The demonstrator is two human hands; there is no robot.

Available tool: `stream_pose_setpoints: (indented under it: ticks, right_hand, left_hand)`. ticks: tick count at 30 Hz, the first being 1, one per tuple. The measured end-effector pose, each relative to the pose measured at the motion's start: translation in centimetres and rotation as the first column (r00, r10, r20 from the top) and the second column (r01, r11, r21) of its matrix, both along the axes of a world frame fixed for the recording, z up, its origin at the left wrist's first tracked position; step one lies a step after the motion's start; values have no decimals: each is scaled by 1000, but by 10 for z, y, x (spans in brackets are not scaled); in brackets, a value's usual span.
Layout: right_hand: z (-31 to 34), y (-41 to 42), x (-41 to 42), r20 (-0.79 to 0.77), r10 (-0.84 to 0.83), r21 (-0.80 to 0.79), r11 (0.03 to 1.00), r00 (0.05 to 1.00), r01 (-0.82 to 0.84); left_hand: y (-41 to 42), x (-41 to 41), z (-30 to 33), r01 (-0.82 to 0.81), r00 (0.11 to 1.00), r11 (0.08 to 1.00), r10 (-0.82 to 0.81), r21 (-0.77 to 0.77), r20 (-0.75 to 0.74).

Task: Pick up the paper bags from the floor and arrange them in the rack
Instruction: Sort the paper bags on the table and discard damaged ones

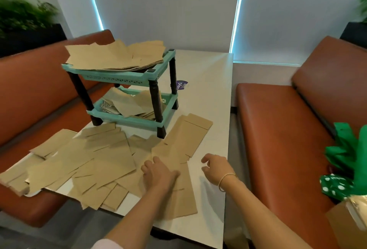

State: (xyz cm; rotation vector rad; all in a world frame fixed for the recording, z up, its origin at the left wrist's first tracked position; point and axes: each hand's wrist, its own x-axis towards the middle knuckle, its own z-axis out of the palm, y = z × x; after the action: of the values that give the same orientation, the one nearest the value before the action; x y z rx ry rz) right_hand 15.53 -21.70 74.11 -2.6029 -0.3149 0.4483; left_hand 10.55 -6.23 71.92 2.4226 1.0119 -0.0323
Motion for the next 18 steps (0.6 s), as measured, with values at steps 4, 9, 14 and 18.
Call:
stream_pose_setpoints:
  ticks: [4,9,14,18]
  right_hand:
    - [-9,21,-2,-161,-55,62,996,985,66]
    - [-12,33,5,-175,-121,61,989,977,133]
    - [5,47,17,-48,-177,139,974,983,182]
    - [35,53,26,13,-116,209,972,993,110]
  left_hand:
    - [8,8,2,-54,998,995,56,-84,11]
    - [24,20,10,-40,999,983,41,-178,5]
    - [36,26,42,266,962,915,-230,-303,150]
    - [49,29,62,566,820,716,-540,-409,191]
